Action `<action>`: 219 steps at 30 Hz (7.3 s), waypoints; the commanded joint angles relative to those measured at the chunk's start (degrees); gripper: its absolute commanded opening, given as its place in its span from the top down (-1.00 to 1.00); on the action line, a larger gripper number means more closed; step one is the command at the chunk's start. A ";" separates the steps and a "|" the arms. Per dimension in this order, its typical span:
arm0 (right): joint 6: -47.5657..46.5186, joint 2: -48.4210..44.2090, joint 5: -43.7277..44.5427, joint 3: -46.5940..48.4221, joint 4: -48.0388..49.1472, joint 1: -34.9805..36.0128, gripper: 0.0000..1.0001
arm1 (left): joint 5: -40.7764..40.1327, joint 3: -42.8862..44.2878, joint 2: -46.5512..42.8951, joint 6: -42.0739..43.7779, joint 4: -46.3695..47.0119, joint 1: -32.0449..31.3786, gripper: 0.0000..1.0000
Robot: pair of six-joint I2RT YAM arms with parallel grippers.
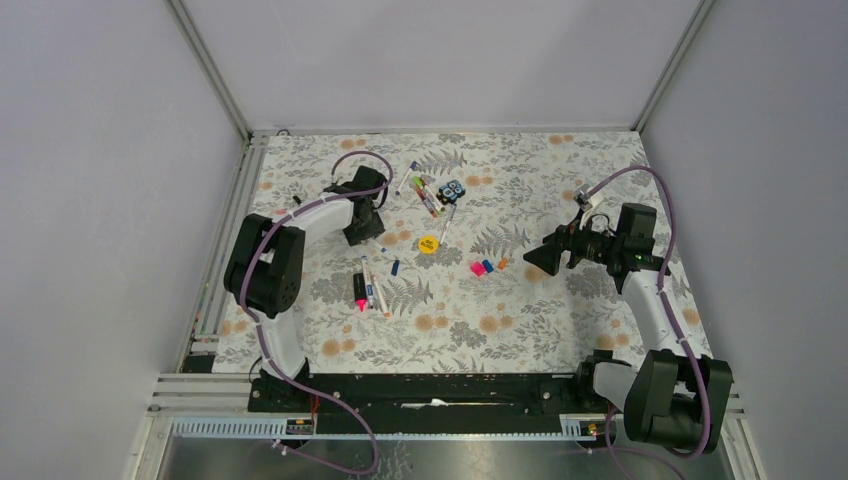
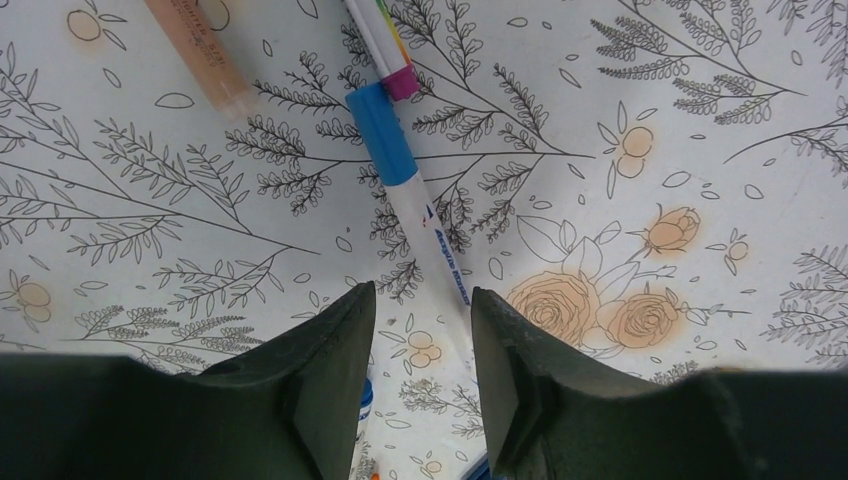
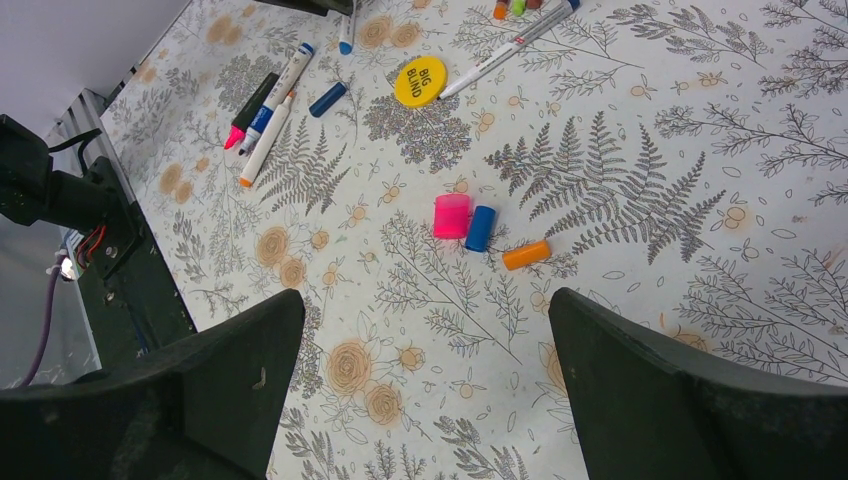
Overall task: Open the pen caps
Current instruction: Pick up the pen from the center of the board, then open the pen cap from the pen.
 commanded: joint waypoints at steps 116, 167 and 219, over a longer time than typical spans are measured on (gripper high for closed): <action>49.18 12.70 -9.46 1.82 35.01 21.95 0.01 | 20.17 -29.18 -19.68 -8.17 87.26 -29.64 1.00; 22.99 6.79 -21.30 -2.37 21.38 21.95 1.00 | 43.61 -28.12 -23.33 -9.67 90.26 -22.03 -0.98; 22.17 7.84 -21.97 -4.40 21.53 22.56 1.00 | 38.14 -12.29 -23.59 -6.67 92.70 -7.94 1.00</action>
